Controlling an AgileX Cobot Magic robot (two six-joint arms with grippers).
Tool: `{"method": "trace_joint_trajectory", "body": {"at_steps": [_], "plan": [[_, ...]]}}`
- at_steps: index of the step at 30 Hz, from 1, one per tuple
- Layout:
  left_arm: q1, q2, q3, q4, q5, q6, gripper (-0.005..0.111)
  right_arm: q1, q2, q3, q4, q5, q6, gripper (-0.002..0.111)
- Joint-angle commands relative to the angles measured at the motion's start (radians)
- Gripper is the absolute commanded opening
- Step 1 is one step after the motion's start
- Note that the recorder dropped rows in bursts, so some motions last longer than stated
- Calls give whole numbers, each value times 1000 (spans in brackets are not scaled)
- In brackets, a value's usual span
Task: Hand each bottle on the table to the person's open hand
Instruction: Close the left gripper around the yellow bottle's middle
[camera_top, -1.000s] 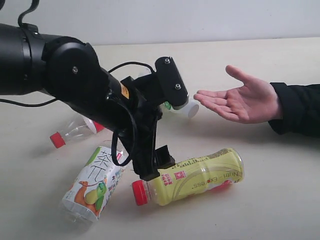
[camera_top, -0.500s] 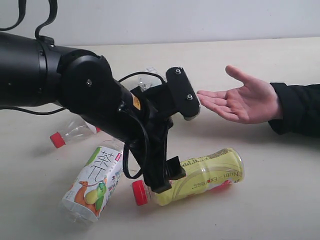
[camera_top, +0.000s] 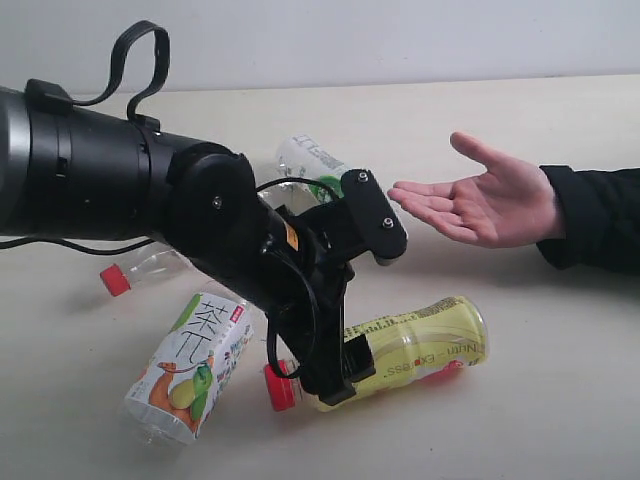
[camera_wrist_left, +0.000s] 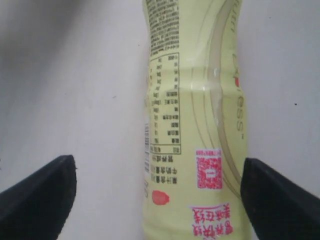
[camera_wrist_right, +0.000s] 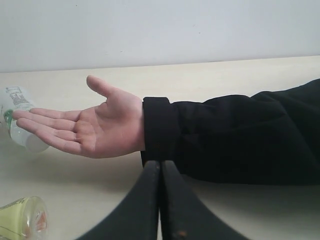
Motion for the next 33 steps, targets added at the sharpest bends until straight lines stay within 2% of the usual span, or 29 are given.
{"method": "trace_joint_trajectory", "body": {"at_steps": [1, 14, 18, 33], "plan": [[-5, 8, -4, 30, -31, -3, 85, 1, 3, -5, 4, -10, 0, 0], [-5, 84, -4, 22, -20, 11, 85, 1, 3, -5, -1, -8, 0, 0], [-5, 88, -4, 22, -20, 59, 85, 1, 3, -5, -1, -8, 0, 0], [-5, 90, -4, 22, -48, 61, 85, 1, 3, -5, 1, -8, 0, 0]]}}
